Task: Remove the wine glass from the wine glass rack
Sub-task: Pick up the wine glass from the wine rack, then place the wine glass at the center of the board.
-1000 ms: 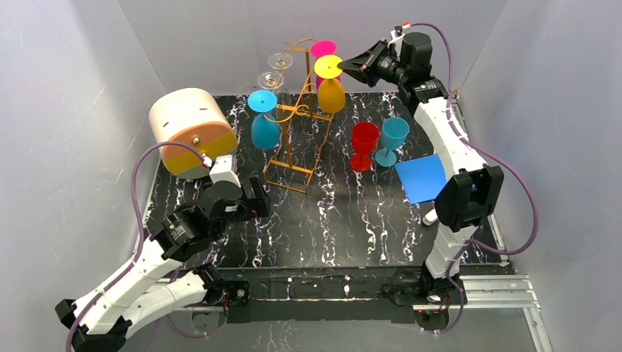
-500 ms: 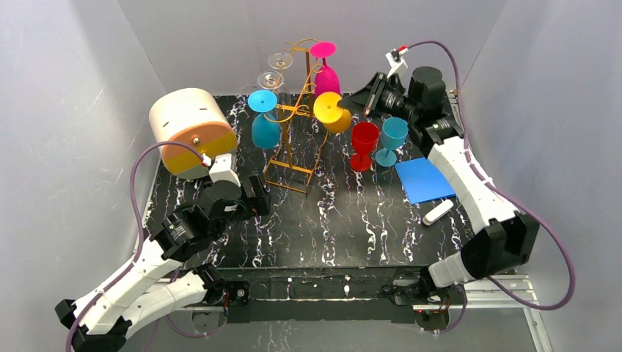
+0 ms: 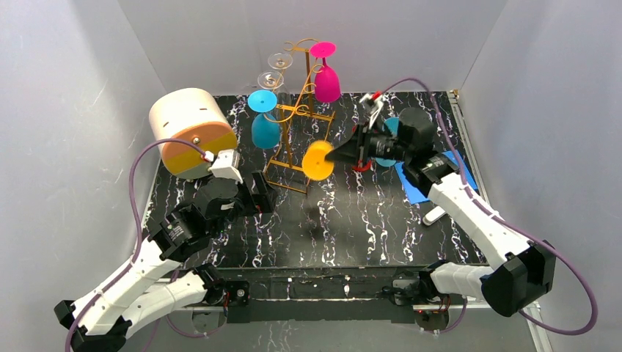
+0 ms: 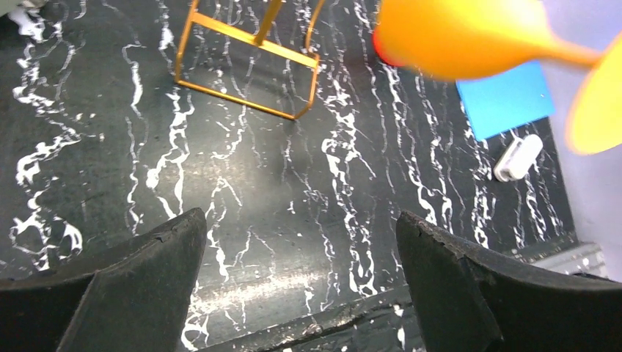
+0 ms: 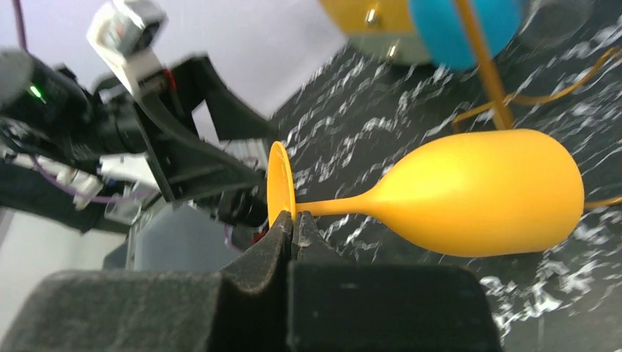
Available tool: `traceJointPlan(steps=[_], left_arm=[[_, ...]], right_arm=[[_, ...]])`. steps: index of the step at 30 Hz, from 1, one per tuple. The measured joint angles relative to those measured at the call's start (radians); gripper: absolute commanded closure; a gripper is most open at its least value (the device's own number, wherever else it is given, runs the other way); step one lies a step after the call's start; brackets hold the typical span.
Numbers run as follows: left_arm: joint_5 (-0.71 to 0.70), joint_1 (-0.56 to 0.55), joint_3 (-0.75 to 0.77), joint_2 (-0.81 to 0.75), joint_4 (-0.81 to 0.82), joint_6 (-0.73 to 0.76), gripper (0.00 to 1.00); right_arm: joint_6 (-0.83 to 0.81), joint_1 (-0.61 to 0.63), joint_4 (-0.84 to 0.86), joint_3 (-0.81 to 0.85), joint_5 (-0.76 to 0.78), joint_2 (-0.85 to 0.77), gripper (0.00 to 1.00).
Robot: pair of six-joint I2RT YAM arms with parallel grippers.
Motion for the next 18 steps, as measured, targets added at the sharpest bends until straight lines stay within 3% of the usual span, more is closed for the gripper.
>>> traceJointPlan(steps=[9, 18], left_arm=[[0.133, 0.000, 0.000, -0.006, 0.095, 0.066, 0.07], [0.360, 0.000, -0.008, 0.001, 0.225, 0.110, 0.32]], right_arm=[[-0.029, 0.098, -0.012, -0.140, 0.013, -0.013, 0.99], [-0.006, 0.109, 0.027, -0.221, 0.002, -0.050, 0.99]])
